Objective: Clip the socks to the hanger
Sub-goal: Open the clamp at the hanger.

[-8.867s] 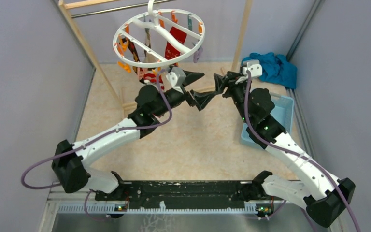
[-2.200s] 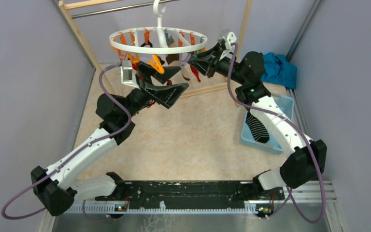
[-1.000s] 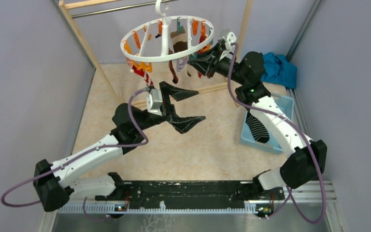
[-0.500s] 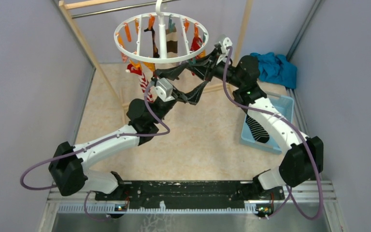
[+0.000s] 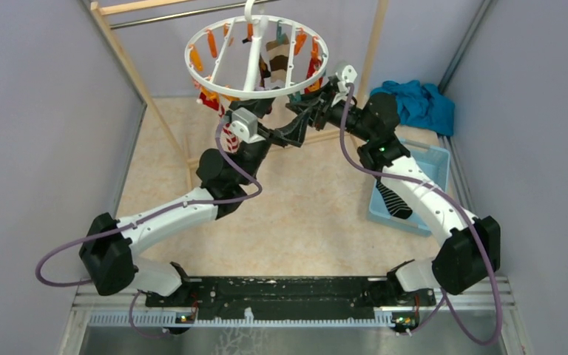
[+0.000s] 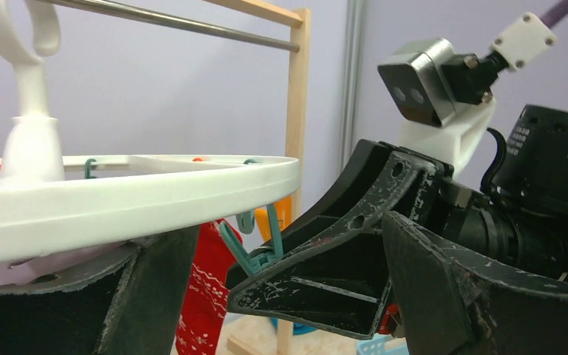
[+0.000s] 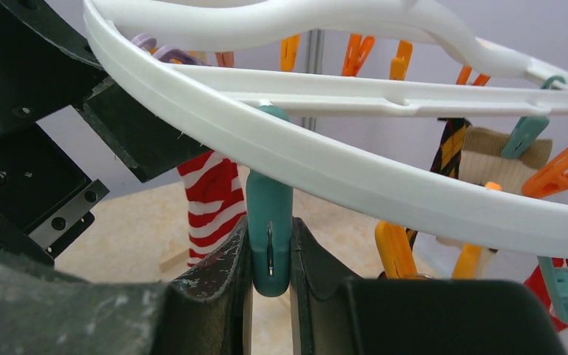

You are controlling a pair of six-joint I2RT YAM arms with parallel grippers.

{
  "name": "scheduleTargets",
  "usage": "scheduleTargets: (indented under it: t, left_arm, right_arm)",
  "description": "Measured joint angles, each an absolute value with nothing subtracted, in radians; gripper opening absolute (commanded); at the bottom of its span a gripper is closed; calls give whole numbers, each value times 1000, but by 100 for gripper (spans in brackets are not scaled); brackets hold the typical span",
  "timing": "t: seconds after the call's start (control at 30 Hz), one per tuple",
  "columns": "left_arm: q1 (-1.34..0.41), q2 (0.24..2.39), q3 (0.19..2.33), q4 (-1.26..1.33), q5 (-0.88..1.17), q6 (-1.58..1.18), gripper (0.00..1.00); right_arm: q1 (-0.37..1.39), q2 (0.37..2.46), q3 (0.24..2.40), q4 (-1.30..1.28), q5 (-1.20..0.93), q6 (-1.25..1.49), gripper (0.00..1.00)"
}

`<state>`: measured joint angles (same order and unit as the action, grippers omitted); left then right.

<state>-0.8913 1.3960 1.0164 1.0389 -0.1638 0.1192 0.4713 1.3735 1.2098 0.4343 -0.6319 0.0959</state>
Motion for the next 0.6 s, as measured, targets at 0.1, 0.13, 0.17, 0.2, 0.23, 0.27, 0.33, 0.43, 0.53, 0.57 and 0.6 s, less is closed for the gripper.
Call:
scheduleTargets:
  t: [0.1,0.13,0.17,0.2,0.23,0.27,0.33,0.43,0.53,0.57,0.6]
  left_arm:
    - [-891,1377,1018,1024,-188,76,98]
    - [-891,1371,1021,1013,-200,52,97]
    - [-891,1367,1027,1002,-212,32,97]
    - [-889,1366,1034,993,-223,9,96]
    - [-886,1365,1042,979,-231,-16,95]
    - [-882,1365,1052,965,-239,-41,94]
    - [-872,1365,1074,929,-245,-95,92]
    - [-863,1365,1106,878,-251,-156,90]
    - [-857,1368,1137,836,-250,-212,87]
    - [-856,1369,1147,821,-249,-229,85]
    - [-855,1371,1156,805,-246,-248,84]
  right_arm:
    - [471,1353,1204,442,-627,82,0]
    - [471,1346,1204,445,-626,78,0]
    - [471,1343,1204,448,-625,77,0]
    - [471,1339,1204,450,-625,75,0]
    - [471,1336,1204,451,-625,72,0]
    - [471,1332,1203,452,-625,70,0]
    - [471,1324,1196,456,-626,70,0]
    - [471,1317,1191,456,-627,68,0]
    - [471,1315,1191,457,-626,62,0]
    - [471,1315,1191,457,-626,61,0]
    - [471,1315,1191,456,-627,60,0]
